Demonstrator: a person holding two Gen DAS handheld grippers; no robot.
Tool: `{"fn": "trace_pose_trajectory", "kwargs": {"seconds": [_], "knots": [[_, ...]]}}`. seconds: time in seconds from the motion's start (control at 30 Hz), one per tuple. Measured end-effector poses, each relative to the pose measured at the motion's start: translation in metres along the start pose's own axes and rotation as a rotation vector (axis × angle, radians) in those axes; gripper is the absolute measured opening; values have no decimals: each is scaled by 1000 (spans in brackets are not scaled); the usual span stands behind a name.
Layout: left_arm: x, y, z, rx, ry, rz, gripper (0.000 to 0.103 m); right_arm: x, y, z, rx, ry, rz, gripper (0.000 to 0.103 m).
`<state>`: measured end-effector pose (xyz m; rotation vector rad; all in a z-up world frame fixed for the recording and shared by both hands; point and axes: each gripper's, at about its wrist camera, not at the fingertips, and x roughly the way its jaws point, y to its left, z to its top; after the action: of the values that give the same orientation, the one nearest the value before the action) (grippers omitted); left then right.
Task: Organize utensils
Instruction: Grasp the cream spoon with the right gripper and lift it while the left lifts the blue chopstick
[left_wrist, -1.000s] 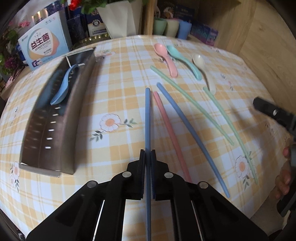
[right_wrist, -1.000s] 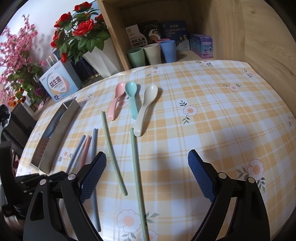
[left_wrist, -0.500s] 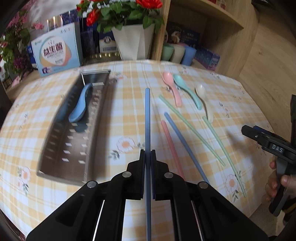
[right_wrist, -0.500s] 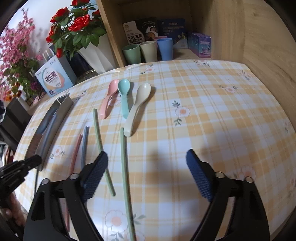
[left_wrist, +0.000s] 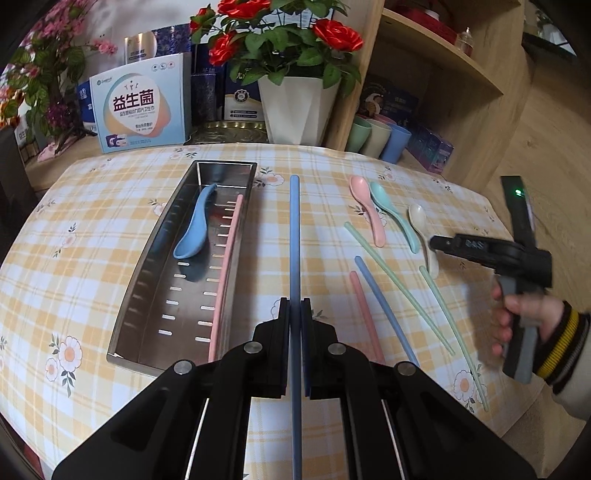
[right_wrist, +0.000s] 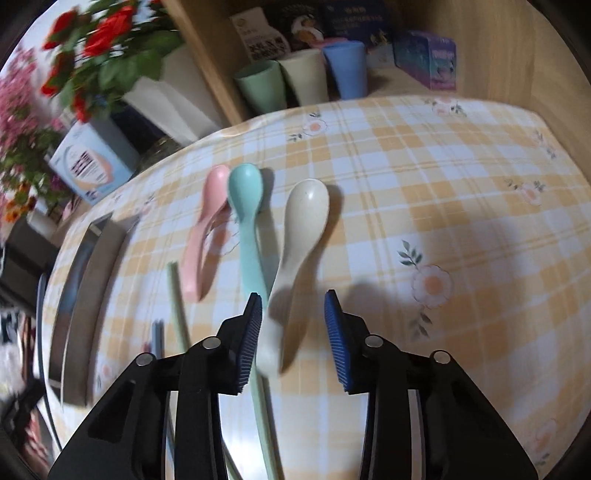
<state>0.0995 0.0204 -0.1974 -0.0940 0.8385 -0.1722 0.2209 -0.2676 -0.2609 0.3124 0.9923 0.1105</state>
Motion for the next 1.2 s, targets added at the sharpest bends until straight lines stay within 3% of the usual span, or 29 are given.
{"fn": "trace_pose_trajectory", "kwargs": {"seconds": [0.33,0.63,0.97,1.2], "knots": [[3,7,-3,-21,10,-7,5,26,5,15,121,29,0,20],[4,8,-4,-32,17,-6,5,29,15,12,104,37,-91,13],[4,8,-3,-39,20,0,5,23,18,2,89,26,-119,13],[3,11,-2,-47,16,4,5,-1,17,-11,140,-24,-76,13]]}}
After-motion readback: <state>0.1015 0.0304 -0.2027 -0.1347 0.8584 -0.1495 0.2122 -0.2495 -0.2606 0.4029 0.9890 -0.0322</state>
